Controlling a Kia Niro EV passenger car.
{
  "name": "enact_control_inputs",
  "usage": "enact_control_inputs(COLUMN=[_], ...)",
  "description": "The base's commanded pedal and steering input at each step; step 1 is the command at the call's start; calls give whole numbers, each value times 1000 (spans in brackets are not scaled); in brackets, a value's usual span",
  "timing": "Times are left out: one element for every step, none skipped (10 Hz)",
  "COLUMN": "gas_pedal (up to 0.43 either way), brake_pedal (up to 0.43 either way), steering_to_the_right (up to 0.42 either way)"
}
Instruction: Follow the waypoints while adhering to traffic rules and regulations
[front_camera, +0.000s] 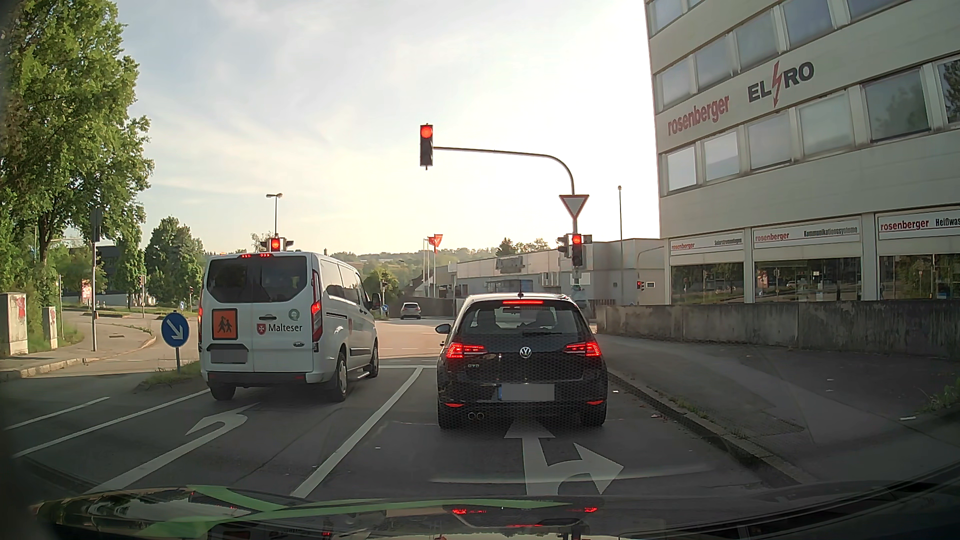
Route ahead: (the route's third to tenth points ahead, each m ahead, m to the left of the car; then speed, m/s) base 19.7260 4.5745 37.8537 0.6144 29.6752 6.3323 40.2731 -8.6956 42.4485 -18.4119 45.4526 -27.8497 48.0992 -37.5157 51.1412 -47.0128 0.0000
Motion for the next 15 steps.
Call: enact_control_inputs(gas_pedal=[0,0,0,0,0,0,0,0,0,0,0,0,0,0,0], brake_pedal=[524,524,524,524,524,524,518,518,524,524,524,524,524,524,524], steering_to_the_right=[-21,-21,-21,-21,-21,-21,-21,-21,-21,-21,-21,-21,-21,-21,-21])
